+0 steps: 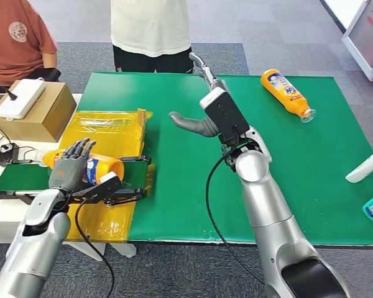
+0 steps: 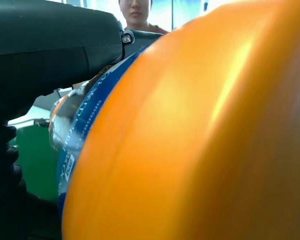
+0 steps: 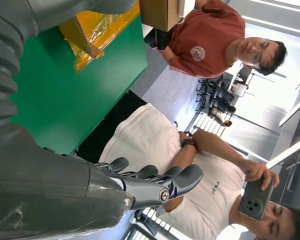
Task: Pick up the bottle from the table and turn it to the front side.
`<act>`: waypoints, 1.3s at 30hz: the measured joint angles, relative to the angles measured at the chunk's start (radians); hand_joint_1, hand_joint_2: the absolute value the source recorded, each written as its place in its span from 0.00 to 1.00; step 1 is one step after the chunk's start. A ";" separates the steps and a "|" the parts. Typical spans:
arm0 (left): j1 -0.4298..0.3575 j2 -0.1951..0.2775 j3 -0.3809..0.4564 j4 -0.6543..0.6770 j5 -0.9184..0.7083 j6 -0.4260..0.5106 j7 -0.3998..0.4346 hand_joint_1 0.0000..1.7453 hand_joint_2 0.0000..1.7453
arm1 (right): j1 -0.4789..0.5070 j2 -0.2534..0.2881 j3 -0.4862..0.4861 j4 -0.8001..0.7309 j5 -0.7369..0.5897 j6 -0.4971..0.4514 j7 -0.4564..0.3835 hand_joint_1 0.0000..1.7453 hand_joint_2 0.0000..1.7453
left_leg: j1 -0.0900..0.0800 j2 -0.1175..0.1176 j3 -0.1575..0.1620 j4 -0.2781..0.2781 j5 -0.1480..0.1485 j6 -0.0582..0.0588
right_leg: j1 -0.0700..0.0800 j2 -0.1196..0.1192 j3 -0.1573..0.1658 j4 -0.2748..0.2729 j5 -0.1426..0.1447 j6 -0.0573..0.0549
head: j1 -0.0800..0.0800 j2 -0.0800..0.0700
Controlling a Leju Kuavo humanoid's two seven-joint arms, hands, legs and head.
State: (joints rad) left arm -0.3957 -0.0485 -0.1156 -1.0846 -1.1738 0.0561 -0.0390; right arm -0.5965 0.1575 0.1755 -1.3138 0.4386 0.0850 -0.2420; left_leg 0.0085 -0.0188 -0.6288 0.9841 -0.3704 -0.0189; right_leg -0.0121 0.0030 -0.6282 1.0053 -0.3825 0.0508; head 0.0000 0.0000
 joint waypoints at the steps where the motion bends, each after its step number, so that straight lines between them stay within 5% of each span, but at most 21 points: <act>1: 0.001 0.000 0.002 0.000 0.004 -0.005 -0.001 1.00 1.00 | 0.000 0.000 0.000 -0.001 0.000 0.000 0.000 0.00 1.00 | 0.000 0.000 0.000 0.000 0.000 0.000 | 0.000 0.000 0.000 0.000 0.000 0.000 | 0.000 0.000; 25: -0.104 0.059 -0.011 0.092 0.158 -0.185 -0.028 1.00 1.00 | -0.015 0.003 0.009 0.000 -0.014 0.015 -0.012 0.00 1.00 | -0.001 0.000 0.005 -0.001 0.000 0.000 | 0.000 -0.001 0.005 0.000 0.000 0.000 | 0.000 0.000; 39: -0.139 0.098 -0.050 0.148 0.211 -0.207 -0.012 1.00 1.00 | -0.029 0.006 0.022 0.002 -0.016 0.016 -0.013 0.00 1.00 | -0.001 0.000 0.011 -0.001 0.000 0.001 | -0.001 -0.001 0.011 0.000 -0.001 0.000 | 0.000 0.000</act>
State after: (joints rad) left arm -0.5343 0.0497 -0.1660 -0.9370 -0.9632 -0.1506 -0.0505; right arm -0.6256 0.1634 0.1977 -1.3115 0.4229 0.1013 -0.2552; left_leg 0.0075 -0.0192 -0.6173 0.9829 -0.3705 -0.0183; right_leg -0.0129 0.0022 -0.6173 1.0054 -0.3836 0.0505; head 0.0000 0.0000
